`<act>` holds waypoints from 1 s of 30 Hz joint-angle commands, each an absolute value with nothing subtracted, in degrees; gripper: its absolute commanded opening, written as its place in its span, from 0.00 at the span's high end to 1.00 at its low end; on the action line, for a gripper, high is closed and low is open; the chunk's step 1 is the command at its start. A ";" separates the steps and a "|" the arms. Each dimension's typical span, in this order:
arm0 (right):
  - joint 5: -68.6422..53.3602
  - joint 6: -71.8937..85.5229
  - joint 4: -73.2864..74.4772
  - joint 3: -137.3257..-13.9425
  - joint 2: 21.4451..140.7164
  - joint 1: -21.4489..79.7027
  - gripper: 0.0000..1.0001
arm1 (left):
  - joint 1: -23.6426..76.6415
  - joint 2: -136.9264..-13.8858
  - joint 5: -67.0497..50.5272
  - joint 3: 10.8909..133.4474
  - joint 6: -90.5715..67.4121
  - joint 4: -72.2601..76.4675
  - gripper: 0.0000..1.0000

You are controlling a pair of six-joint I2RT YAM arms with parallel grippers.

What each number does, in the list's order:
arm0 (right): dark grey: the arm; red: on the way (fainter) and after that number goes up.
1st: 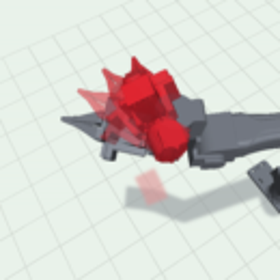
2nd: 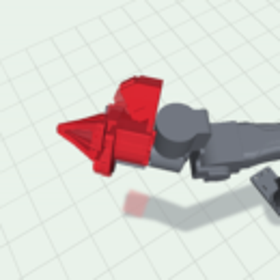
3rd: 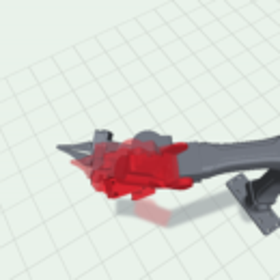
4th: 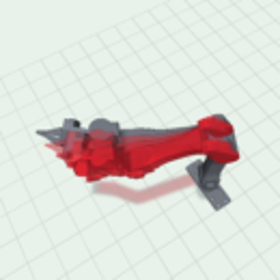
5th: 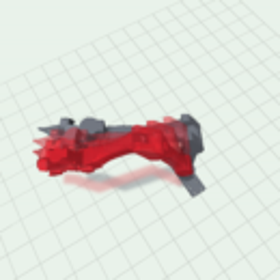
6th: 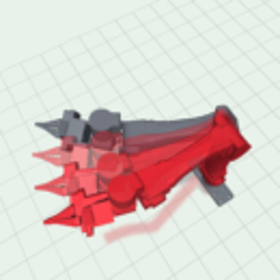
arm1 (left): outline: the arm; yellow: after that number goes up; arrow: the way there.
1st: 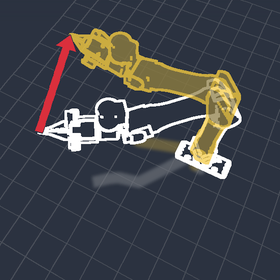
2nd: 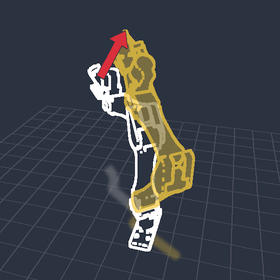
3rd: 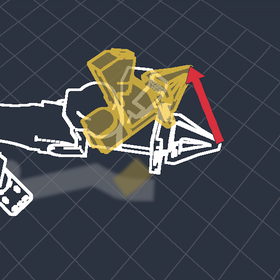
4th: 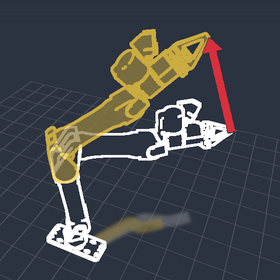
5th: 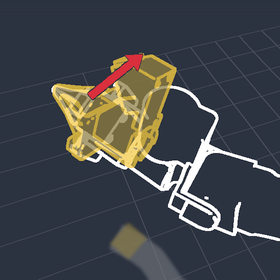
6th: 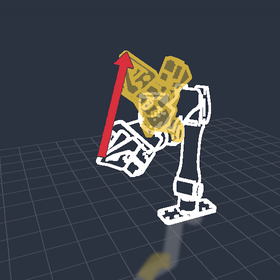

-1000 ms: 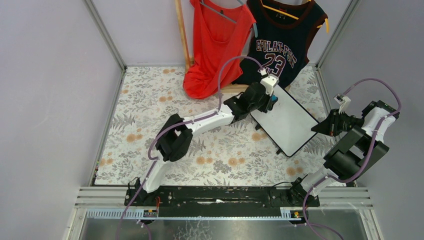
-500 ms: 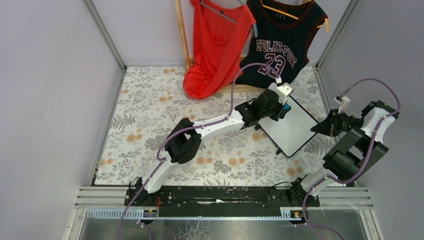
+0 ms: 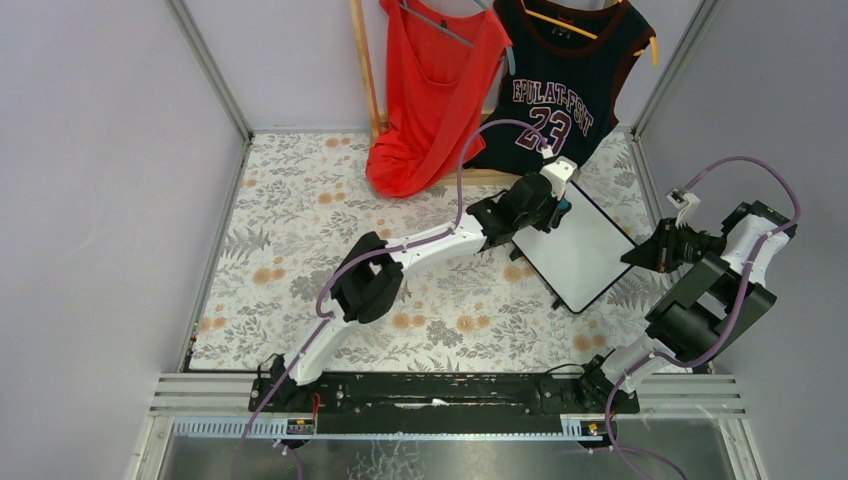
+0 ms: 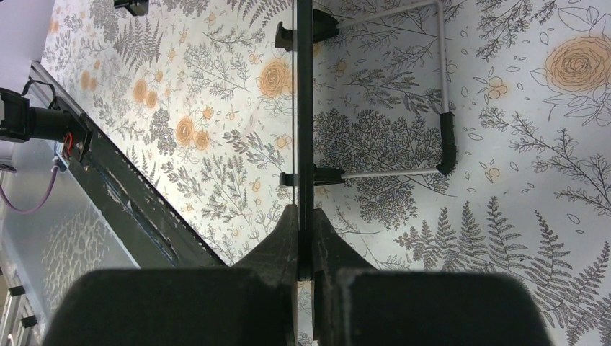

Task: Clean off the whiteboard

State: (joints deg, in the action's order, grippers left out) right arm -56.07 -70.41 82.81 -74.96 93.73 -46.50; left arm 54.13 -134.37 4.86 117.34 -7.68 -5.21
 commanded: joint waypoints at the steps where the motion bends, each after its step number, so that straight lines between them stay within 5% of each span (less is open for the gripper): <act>1: -48.74 -74.28 83.88 -73.98 91.93 -45.18 1.00 | 51.11 -137.83 10.55 119.48 -9.55 -9.08 1.00; 30: -49.55 -74.36 83.86 -73.65 92.63 -44.82 1.00 | 58.55 -129.77 4.12 104.26 -11.24 1.23 1.00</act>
